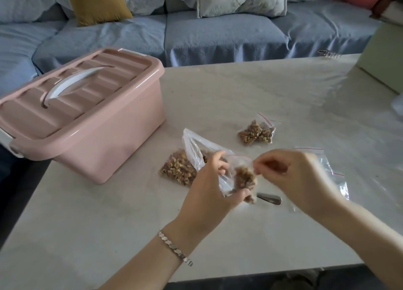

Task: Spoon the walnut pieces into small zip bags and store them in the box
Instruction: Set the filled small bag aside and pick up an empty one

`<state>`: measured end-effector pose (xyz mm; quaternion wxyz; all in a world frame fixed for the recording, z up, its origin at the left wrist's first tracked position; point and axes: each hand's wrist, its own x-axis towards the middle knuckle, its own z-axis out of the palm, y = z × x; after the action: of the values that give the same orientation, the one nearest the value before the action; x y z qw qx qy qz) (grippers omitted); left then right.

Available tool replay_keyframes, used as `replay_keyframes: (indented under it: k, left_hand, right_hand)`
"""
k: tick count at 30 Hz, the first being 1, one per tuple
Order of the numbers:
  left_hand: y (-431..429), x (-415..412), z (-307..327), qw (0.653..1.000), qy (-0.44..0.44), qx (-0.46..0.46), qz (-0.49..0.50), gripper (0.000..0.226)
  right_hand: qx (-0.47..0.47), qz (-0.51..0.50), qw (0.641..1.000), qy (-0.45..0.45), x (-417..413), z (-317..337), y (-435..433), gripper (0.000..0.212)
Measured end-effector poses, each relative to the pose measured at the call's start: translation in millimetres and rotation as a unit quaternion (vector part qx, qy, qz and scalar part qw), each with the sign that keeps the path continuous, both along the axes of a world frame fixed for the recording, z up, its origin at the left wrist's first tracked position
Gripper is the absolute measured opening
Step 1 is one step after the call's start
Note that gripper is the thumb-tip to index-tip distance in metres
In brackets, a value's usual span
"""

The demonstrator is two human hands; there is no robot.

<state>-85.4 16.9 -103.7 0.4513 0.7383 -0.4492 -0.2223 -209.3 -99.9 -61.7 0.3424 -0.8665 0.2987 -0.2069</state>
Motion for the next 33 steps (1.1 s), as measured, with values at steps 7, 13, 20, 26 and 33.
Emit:
replay_keyframes:
  k: [7, 13, 20, 26, 33]
  left_hand:
    - [17, 14, -13, 0.999, -0.033, 0.041, 0.004, 0.033]
    - [25, 24, -16, 0.997, -0.039, 0.063, 0.012, 0.026]
    - [29, 31, -25, 0.995, -0.044, 0.090, 0.011, 0.013]
    - [24, 25, -32, 0.995, -0.045, 0.093, 0.008, 0.017]
    - [19, 17, -29, 0.994, -0.042, 0.101, 0.004, 0.014]
  right_hand:
    - [-0.027, -0.066, 0.997, -0.037, 4, -2, -98, 0.018]
    - [0.008, -0.084, 0.995, 0.062, 23, -53, -152, 0.032]
    - [-0.027, -0.147, 0.986, 0.072, 23, -69, -154, 0.019]
    - [-0.051, -0.077, 0.979, 0.181, -33, -77, -136, 0.019]
    - [-0.017, -0.005, 0.945, 0.326, -57, -96, -133, 0.042]
